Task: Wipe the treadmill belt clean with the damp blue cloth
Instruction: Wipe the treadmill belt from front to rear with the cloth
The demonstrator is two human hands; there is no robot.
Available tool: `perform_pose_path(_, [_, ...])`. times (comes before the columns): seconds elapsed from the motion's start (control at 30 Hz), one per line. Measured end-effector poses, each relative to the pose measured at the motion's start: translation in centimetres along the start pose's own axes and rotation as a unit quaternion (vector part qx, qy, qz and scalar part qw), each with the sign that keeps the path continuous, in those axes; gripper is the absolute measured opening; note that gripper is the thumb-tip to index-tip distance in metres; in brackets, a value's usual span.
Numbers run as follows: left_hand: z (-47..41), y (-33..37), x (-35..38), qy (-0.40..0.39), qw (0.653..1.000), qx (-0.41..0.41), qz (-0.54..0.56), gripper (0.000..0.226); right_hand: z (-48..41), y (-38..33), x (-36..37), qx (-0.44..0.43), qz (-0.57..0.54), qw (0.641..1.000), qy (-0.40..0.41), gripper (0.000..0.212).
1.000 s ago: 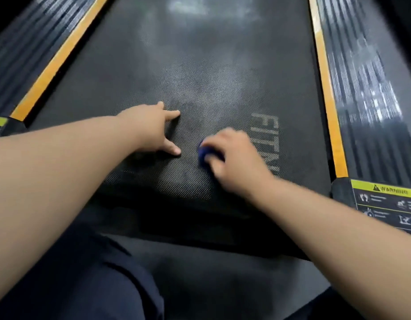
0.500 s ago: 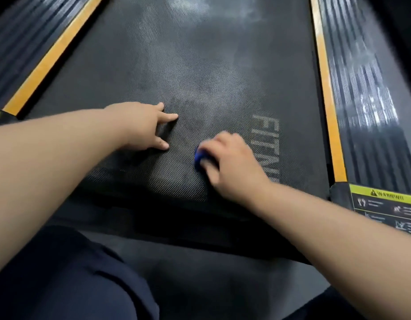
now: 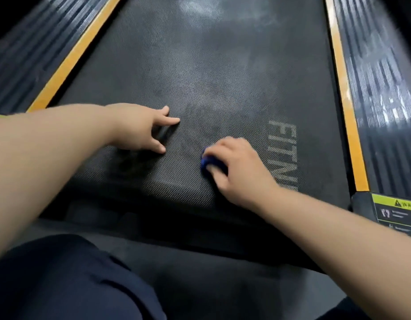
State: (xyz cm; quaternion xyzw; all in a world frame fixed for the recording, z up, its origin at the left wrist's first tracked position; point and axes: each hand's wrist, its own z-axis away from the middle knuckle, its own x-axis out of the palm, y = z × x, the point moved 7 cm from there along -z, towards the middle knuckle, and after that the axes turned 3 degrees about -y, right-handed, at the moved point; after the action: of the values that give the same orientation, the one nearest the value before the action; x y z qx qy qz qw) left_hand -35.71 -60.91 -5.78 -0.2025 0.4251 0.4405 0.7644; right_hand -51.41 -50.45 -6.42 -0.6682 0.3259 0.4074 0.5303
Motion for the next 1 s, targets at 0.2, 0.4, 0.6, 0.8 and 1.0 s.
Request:
perform_pose_path(0.2, [-0.6, 0.0, 0.3, -0.002, 1.0, 0.011, 0.004, 0.083, -9.7, 5.7, -1.5, 0.199, 0.056, 0.974, 0.088, 0.022])
perform_pose_path(0.4, [-0.3, -0.3, 0.0, 0.015, 1.0, 0.006, 0.002, 0.083, 1.3, -2.3, 0.6, 0.019, -0.002, 1.0, -0.001, 0.026])
perform_pose_path(0.6, [-0.3, -0.1, 0.1, 0.026, 1.0, 0.008, -0.005, 0.083, -2.5, -0.3, 0.0, 0.012, 0.015, 0.999, 0.048, 0.023])
perform_pose_path(0.8, [-0.2, -0.3, 0.5, 0.031, 0.999, 0.004, 0.014, 0.079, -12.6, 5.1, -1.2, 0.2, 0.063, 0.975, 0.075, 0.024])
perform_pose_path(1.0, [-0.2, -0.5, 0.4, 0.029, 0.999, 0.001, 0.021, 0.082, -2.5, -1.9, 1.1, -0.003, 0.02, 1.0, -0.018, 0.029])
